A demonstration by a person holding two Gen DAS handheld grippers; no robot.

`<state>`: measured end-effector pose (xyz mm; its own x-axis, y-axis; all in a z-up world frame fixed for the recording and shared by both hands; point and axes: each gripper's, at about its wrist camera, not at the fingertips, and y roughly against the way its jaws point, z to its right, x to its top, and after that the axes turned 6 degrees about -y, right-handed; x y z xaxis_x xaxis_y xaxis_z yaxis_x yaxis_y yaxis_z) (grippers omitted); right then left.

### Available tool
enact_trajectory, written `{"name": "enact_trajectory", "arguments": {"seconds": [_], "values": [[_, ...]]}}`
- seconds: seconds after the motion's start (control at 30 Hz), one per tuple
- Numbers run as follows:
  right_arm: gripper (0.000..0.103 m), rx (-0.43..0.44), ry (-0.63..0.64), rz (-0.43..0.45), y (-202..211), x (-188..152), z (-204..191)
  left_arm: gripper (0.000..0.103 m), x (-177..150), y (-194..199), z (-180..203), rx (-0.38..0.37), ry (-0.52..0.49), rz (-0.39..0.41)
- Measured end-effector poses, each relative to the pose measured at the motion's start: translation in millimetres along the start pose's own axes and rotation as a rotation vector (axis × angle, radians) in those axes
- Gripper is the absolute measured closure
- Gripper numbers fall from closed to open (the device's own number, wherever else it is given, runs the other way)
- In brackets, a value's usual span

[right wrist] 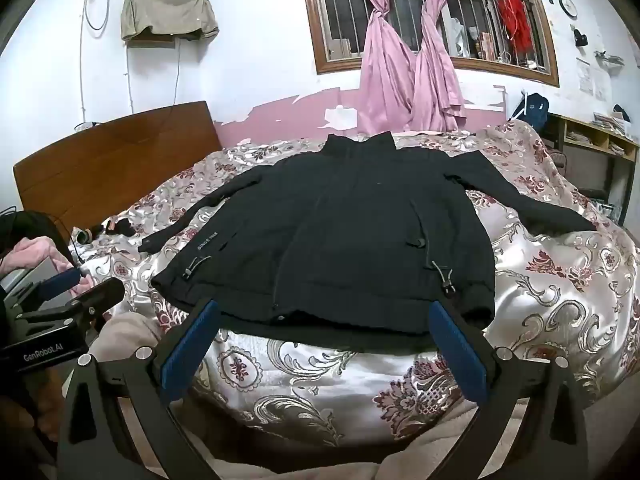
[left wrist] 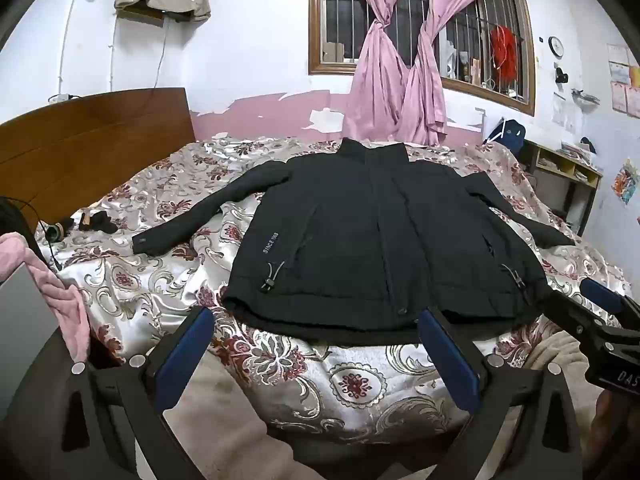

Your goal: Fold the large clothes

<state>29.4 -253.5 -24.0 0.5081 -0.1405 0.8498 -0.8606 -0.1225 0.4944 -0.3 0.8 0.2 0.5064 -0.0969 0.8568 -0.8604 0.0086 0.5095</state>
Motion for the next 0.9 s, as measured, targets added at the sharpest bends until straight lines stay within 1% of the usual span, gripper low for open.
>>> {"name": "enact_trajectory", "arguments": {"seconds": [0.9], "values": [[0.001, 0.008, -0.012, -0.002, 0.2, 1.8, 0.1, 0.0, 1.8, 1.6, 2.1, 0.0, -0.012, -0.001]]}}
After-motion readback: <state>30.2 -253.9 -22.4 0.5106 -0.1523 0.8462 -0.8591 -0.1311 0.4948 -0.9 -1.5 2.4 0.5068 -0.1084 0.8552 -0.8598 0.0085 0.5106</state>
